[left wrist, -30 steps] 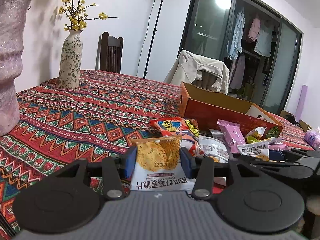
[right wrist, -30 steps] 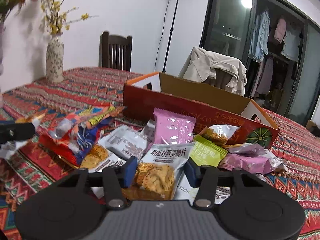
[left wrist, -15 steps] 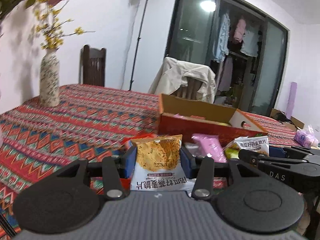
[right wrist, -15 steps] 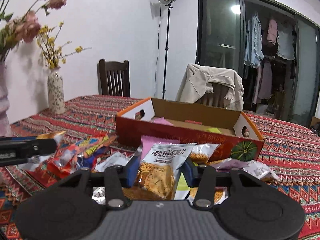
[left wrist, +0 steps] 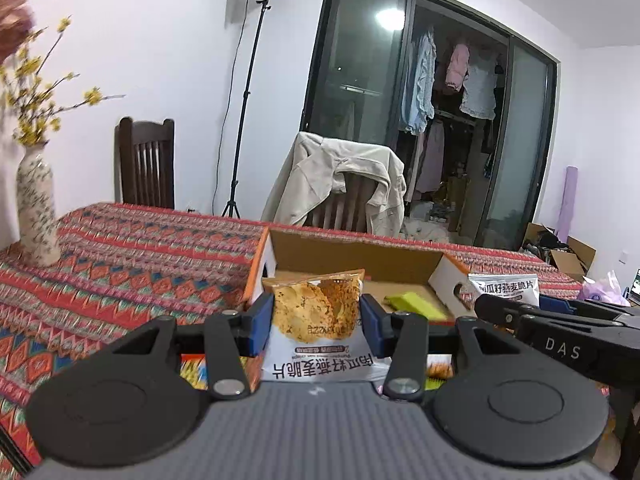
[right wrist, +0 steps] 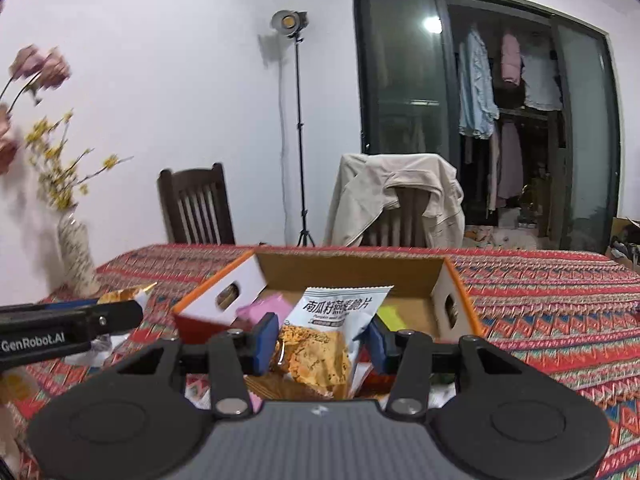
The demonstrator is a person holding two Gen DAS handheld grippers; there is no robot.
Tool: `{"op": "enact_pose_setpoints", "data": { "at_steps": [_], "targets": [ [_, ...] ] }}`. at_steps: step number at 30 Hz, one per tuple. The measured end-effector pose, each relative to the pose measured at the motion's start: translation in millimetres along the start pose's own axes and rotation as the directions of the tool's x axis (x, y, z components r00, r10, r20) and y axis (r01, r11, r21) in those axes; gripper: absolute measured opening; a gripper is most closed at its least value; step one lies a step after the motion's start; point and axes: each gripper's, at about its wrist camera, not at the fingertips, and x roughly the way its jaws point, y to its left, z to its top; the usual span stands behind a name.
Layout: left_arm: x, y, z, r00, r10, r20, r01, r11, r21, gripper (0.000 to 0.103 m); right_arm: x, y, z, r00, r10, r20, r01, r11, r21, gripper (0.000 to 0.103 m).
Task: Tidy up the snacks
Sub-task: 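Carry both white cracker packets into the box and open both tools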
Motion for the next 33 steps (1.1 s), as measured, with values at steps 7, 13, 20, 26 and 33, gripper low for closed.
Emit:
{"op": "enact_pose_setpoints", "data": {
  "at_steps": [7,13,20,26,33],
  "targets": [
    [39,-13,28,1.000,0.022,-0.007,-0.022,1.000,0.014,0.047,28,-24,26,0.999,-0.027,0.029,0.026,0.999,0.027,0.046],
    [75,-19,44,0.998,0.057,-0.016,-0.057,0.998,0.000,0.047,60,-35,40,0.999,-0.045,0.025,0.044,0.998,0.040,0.046],
    [125,-24,48,0.994,0.098,-0.048,-0.099,0.995,-0.011,0.047,110,-48,46,0.998,-0.069,0.004,0.069,0.996,0.058,0.046],
    [153,-23,28,0.992,0.115,-0.053,-0.112,0.992,0.056,0.047,138,-67,26,0.998,-0.068,-0.010,0.069,0.993,0.092,0.046],
    [168,-23,14,0.990,0.111,-0.083,-0.106,0.992,0.073,0.048,151,-72,15,0.997,-0.055,-0.046,0.059,0.994,0.090,0.047]
  ]
}}
